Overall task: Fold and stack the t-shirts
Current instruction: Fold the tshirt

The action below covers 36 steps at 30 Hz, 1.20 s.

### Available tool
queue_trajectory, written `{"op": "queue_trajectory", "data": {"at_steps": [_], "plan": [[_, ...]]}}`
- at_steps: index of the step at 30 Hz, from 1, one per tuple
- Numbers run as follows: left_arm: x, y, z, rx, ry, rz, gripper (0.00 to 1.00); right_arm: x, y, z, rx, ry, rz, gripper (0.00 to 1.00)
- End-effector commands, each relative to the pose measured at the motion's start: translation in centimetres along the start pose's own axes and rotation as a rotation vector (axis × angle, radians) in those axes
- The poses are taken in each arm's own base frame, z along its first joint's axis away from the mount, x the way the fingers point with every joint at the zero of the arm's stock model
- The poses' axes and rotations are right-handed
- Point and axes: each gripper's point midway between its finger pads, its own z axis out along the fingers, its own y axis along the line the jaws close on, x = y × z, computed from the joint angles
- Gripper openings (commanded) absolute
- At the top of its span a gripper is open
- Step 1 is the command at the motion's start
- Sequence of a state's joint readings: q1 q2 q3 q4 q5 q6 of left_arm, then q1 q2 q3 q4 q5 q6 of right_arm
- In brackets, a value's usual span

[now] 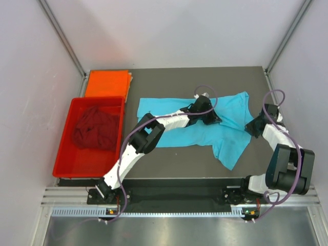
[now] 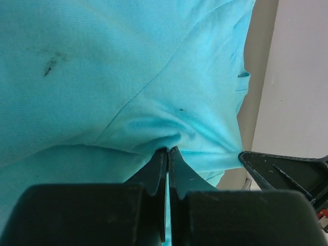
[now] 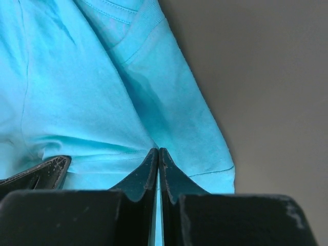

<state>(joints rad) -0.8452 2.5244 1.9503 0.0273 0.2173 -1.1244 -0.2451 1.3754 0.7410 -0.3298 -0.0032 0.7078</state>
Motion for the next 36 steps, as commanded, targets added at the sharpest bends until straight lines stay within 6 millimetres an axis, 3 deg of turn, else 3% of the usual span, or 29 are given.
{"op": "queue_trajectory", "data": {"at_steps": [1,3,4,5,6,7,8,10,11,13,14,16,17,18,20,21,22,23,24,25,26,28,29,36], "plan": [[-1.7,-3.9,-1.9,0.052,-0.035,0.037,0.00,-1.6,1.3,-0.2,-0.058,-0.089,0.008,0.00],[-1.2,-2.9,-2.0,0.012,-0.017,0.036,0.00,-1.6,1.5,0.0,-0.066,-0.082,-0.007,0.00],[-1.0,-2.9,-2.0,0.007,-0.014,0.039,0.00,-1.6,2.1,-0.1,-0.092,-0.069,-0.024,0.06],[-0.9,-2.4,-2.1,-0.004,-0.009,0.039,0.04,-2.4,2.9,-0.3,-0.110,-0.077,-0.041,0.11],[-0.7,-2.7,-2.5,-0.003,-0.001,0.045,0.15,-2.4,3.0,-0.4,-0.109,-0.062,-0.089,0.17],[-0.5,-2.8,-2.8,-0.004,0.005,0.051,0.20,-2.6,3.3,-0.2,-0.110,-0.048,-0.117,0.29],[-0.3,-2.2,-3.0,-0.014,0.013,0.067,0.23,-4.2,4.5,-0.8,-0.135,-0.069,-0.144,0.32],[-0.7,-3.0,-4.5,-0.024,0.005,0.098,0.32,-4.6,5.1,-0.5,-0.152,-0.039,-0.227,0.39],[-0.7,-2.5,-5.0,-0.042,0.005,0.109,0.33,-5.9,6.3,-0.8,-0.185,-0.060,-0.250,0.41],[-2.3,-3.3,-7.0,-0.035,-0.024,0.142,0.34,-6.7,7.7,-0.5,-0.236,-0.050,-0.305,0.48],[-3.3,-2.2,-7.7,-0.055,-0.033,0.132,0.35,-7.6,8.7,0.2,-0.260,-0.050,-0.315,0.48],[-5.1,-2.3,-9.5,-0.050,-0.060,0.140,0.35,-8.0,10.2,1.8,-0.321,-0.022,-0.353,0.48],[-6.8,-0.5,-10.2,-0.082,-0.079,0.136,0.35,-9.6,11.6,1.7,-0.346,-0.051,-0.369,0.46],[-8.1,-0.3,-11.2,-0.090,-0.103,0.136,0.35,-10.0,12.0,2.3,-0.352,-0.052,-0.390,0.44],[-10.2,2.0,-12.3,-0.138,-0.134,0.128,0.35,-11.7,13.0,3.3,-0.364,-0.070,-0.405,0.41],[-12.5,3.5,-13.2,-0.161,-0.171,0.132,0.35,-12.1,13.4,3.7,-0.383,-0.071,-0.420,0.41],[-13.5,4.5,-13.6,-0.184,-0.191,0.134,0.35,-12.1,13.2,5.1,-0.373,-0.056,-0.420,0.40],[-15.5,6.3,-14.2,-0.219,-0.224,0.136,0.35,-13.6,13.9,5.1,-0.381,-0.085,-0.443,0.40],[-16.3,7.3,-14.5,-0.235,-0.235,0.133,0.35,-14.1,14.1,5.5,-0.383,-0.087,-0.453,0.40],[-17.0,8.1,-14.7,-0.246,-0.239,0.128,0.35,-13.9,13.6,7.3,-0.364,-0.062,-0.457,0.38],[-18.4,9.4,-14.9,-0.258,-0.252,0.117,0.35,-15.1,14.1,7.4,-0.366,-0.083,-0.466,0.38],[-19.7,10.1,-15.1,-0.265,-0.267,0.109,0.35,-15.0,14.0,9.1,-0.373,-0.054,-0.464,0.37],[-20.4,11.4,-15.1,-0.284,-0.270,0.103,0.35,-15.5,14.6,9.2,-0.387,-0.062,-0.473,0.36],[-23.4,15.4,-15.5,-0.354,-0.298,0.073,0.35,-14.9,15.6,12.0,-0.478,0.005,-0.483,0.37]]}}
